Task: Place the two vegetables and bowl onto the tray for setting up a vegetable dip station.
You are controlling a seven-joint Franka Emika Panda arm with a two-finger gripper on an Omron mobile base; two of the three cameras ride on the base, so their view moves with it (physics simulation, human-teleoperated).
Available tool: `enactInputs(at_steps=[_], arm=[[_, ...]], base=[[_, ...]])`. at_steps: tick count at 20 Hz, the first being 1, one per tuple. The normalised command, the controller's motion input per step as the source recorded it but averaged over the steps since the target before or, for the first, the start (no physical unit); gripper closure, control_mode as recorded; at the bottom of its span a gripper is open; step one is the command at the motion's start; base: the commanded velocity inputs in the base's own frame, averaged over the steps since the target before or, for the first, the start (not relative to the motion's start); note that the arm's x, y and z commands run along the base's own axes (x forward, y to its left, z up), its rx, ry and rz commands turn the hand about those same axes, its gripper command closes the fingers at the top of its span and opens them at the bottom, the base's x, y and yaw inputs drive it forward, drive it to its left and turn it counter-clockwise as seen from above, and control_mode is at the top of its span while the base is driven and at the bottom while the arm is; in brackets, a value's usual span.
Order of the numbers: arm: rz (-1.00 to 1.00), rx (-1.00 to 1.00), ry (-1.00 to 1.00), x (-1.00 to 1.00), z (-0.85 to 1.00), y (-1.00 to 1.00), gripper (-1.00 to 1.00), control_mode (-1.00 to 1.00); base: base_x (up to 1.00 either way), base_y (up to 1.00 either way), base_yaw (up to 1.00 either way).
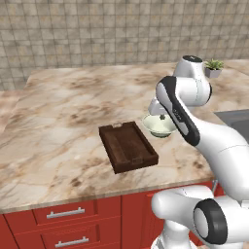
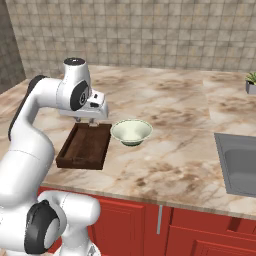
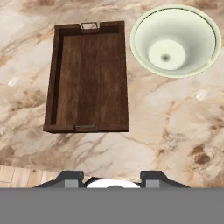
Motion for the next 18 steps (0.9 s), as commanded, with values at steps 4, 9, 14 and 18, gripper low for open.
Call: enactInputs(at_steps=[4, 9, 14, 18], arm=[[0.0, 0.0, 0.02, 0.16, 0.01, -0.02, -1.0, -1.0], [0.0, -0.01, 0.06, 0.46, 0.07, 0.0, -1.0, -1.0], [0.0, -0.01, 0.09, 0.45, 0.02, -0.05, -1.0, -1.0], [0.0, 0.0, 0.09, 0.34, -0.06, -0.17, -1.0, -1.0]], base=[[0.0, 0.0, 0.0], [0.0, 0.0, 0.0], [0.0, 0.0, 0.0], [0.0, 0.0, 0.0]])
